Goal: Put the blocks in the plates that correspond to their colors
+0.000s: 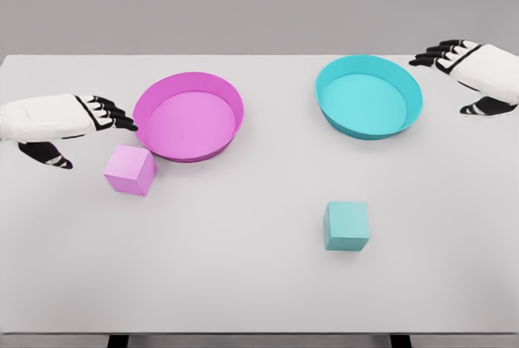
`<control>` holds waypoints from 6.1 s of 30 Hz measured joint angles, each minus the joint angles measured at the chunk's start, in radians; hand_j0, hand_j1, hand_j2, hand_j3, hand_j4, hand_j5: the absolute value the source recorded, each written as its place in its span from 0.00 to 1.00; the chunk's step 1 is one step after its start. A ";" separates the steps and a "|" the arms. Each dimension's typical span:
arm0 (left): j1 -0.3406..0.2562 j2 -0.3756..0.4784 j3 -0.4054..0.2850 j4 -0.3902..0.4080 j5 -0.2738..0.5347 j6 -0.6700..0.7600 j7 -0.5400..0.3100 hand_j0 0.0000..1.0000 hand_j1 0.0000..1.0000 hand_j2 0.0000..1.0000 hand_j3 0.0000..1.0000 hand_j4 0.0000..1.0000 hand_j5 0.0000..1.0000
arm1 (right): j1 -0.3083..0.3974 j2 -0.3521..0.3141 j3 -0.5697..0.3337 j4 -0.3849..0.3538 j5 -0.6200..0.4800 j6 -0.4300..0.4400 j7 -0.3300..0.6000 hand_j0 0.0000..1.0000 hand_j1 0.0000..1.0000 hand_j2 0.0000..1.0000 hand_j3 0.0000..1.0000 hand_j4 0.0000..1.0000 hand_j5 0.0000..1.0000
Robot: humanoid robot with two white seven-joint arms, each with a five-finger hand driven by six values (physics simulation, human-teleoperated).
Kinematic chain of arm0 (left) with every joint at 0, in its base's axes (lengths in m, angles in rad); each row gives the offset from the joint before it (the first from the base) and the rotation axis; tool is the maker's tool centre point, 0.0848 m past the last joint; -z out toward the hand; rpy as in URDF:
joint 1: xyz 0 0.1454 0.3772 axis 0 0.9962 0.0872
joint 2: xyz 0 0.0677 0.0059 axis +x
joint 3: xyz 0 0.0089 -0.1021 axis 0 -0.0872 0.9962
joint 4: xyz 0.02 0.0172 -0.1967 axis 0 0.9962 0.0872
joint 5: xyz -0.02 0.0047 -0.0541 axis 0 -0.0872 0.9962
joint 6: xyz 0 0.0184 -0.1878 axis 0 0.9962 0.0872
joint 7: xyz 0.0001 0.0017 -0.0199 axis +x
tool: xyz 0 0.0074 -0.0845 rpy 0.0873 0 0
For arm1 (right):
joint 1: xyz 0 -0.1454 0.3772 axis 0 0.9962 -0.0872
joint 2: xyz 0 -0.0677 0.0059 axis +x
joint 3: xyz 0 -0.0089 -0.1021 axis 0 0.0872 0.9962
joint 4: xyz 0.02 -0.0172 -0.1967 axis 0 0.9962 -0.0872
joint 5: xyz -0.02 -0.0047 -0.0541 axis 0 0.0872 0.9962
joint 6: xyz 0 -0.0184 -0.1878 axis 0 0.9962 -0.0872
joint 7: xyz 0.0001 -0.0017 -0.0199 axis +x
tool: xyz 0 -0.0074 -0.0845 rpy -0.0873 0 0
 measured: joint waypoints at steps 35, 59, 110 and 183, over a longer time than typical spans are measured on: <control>0.015 -0.124 -0.016 0.051 -0.140 0.000 -0.007 1.00 1.00 1.00 1.00 1.00 1.00 | -0.262 -0.234 0.568 -0.379 -0.068 -0.001 0.010 1.00 1.00 1.00 1.00 1.00 1.00; 0.023 -0.135 -0.017 0.050 -0.164 0.000 -0.006 0.87 0.87 0.87 0.87 0.87 0.87 | -0.258 -0.105 0.692 -0.383 -0.080 -0.001 0.019 1.00 1.00 1.00 1.00 1.00 1.00; -0.009 -0.064 -0.005 0.038 -0.053 0.000 -0.002 0.48 0.48 0.48 0.48 0.48 0.48 | -0.258 -0.071 0.726 -0.374 -0.029 0.002 0.090 0.78 0.78 0.78 0.78 0.78 0.78; -0.095 -0.164 -0.004 0.508 0.036 0.000 0.002 1.00 1.00 1.00 1.00 1.00 1.00 | -0.549 0.184 0.669 0.162 -0.106 -0.001 0.091 0.58 0.58 0.58 0.58 0.58 0.58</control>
